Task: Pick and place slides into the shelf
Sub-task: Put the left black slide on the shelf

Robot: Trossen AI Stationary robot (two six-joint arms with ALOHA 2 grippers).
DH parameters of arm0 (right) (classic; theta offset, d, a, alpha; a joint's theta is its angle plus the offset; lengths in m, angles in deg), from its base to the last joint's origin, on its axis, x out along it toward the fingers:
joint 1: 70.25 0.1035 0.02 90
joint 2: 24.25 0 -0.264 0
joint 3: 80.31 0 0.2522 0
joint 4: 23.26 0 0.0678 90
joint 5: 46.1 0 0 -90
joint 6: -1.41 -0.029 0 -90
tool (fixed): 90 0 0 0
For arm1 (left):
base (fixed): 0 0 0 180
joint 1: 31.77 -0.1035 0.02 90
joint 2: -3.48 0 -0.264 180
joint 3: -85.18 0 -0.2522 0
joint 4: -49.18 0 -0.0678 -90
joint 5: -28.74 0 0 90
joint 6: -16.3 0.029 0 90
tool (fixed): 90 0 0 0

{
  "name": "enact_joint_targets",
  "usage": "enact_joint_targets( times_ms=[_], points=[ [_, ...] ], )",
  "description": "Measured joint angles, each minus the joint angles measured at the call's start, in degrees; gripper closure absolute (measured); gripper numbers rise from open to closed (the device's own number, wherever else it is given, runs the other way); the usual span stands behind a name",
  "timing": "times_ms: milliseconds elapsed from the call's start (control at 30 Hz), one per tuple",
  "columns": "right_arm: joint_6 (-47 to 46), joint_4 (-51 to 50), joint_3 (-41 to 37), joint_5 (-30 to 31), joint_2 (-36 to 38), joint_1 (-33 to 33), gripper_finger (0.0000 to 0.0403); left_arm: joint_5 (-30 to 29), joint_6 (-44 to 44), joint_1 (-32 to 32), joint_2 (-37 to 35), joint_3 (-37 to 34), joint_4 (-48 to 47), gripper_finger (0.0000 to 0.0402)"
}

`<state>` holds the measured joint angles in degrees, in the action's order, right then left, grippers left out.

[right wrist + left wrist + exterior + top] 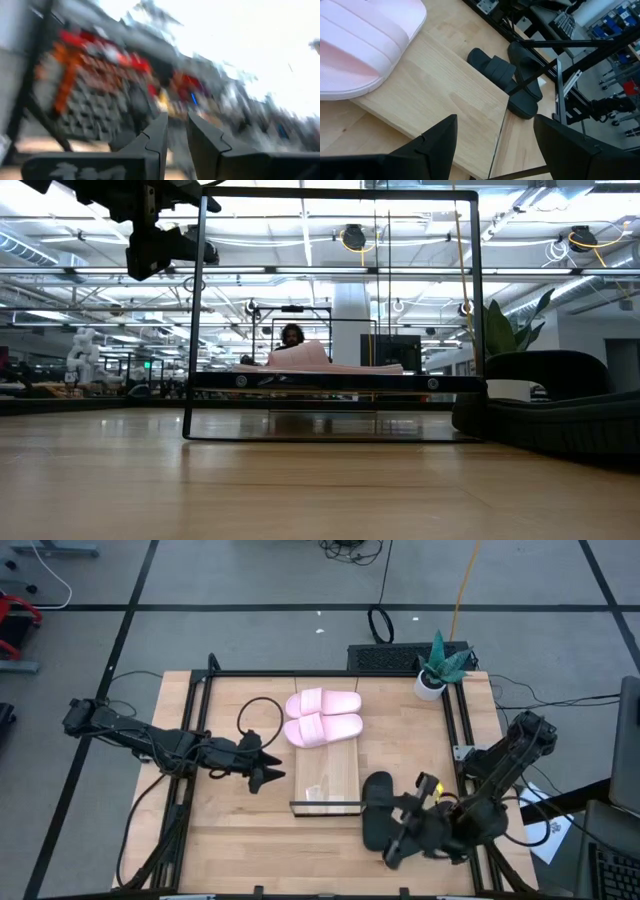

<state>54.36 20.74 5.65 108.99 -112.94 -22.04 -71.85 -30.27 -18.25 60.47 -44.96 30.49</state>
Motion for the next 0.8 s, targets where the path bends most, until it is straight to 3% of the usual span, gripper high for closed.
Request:
enact_joint_targets(
  times_ms=[133,267,367,500,567,667,800],
  points=[
    [12.5,0.3,6.5,-16.9,0.1,-0.6,0.0344,0.0,-0.6,0.0,0.0,0.0,0.0,0.0144],
    [24.5,-3.7,14.9,-28.2,0.1,-0.9,0.0344,0.1,-2.0,0.0,0.0,0.0,0.1,0.0144],
    [24.9,-18.8,23.7,-34.1,0.2,-1.9,0.0344,0.7,-2.0,0.1,0.0,0.0,0.1,0.0144],
    [14.3,-46.0,38.6,-38.3,-1.2,-5.1,0.0344,1.1,-1.8,0.1,0.0,0.0,0.1,0.0144],
    [9.5,-54.6,45.2,-35.6,-2.8,-7.2,0.0344,1.1,-1.8,0.1,0.0,0.0,0.1,0.0144],
    [8.4,-63.1,52.4,-26.3,-5.6,-9.7,0.0344,1.2,-1.7,0.1,0.0,0.0,0.0,0.0144],
    [16.3,-67.1,55.3,-7.4,-8.7,-11.6,0.0344,1.2,-1.6,0.1,0.0,0.0,0.0,0.0144]
  ],
)
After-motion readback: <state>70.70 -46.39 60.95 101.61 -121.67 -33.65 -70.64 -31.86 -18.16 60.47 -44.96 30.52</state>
